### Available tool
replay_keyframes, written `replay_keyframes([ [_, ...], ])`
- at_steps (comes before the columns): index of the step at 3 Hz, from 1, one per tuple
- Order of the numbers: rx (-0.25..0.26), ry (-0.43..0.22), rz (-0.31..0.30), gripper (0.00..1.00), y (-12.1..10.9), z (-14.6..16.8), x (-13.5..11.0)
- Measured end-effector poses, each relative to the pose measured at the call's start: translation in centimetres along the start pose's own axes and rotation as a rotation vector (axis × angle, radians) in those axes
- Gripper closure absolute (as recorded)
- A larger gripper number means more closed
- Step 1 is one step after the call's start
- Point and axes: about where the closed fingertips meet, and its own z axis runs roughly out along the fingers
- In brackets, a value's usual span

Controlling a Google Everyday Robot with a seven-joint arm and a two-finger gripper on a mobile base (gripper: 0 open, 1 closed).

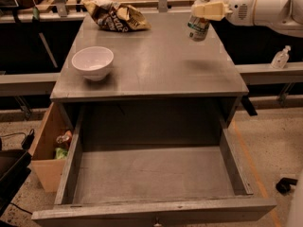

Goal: Pick 7up can from top drawer and place on counter

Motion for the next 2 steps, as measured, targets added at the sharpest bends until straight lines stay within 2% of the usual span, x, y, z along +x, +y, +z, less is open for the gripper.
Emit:
replay_keyframes([
  [1, 0.049, 0.042, 0.022, 1.0, -2.6, 1.5, 0.2],
  [2, 0.068, 0.102, 0.069, 1.0, -4.1, 3.6, 2.4],
])
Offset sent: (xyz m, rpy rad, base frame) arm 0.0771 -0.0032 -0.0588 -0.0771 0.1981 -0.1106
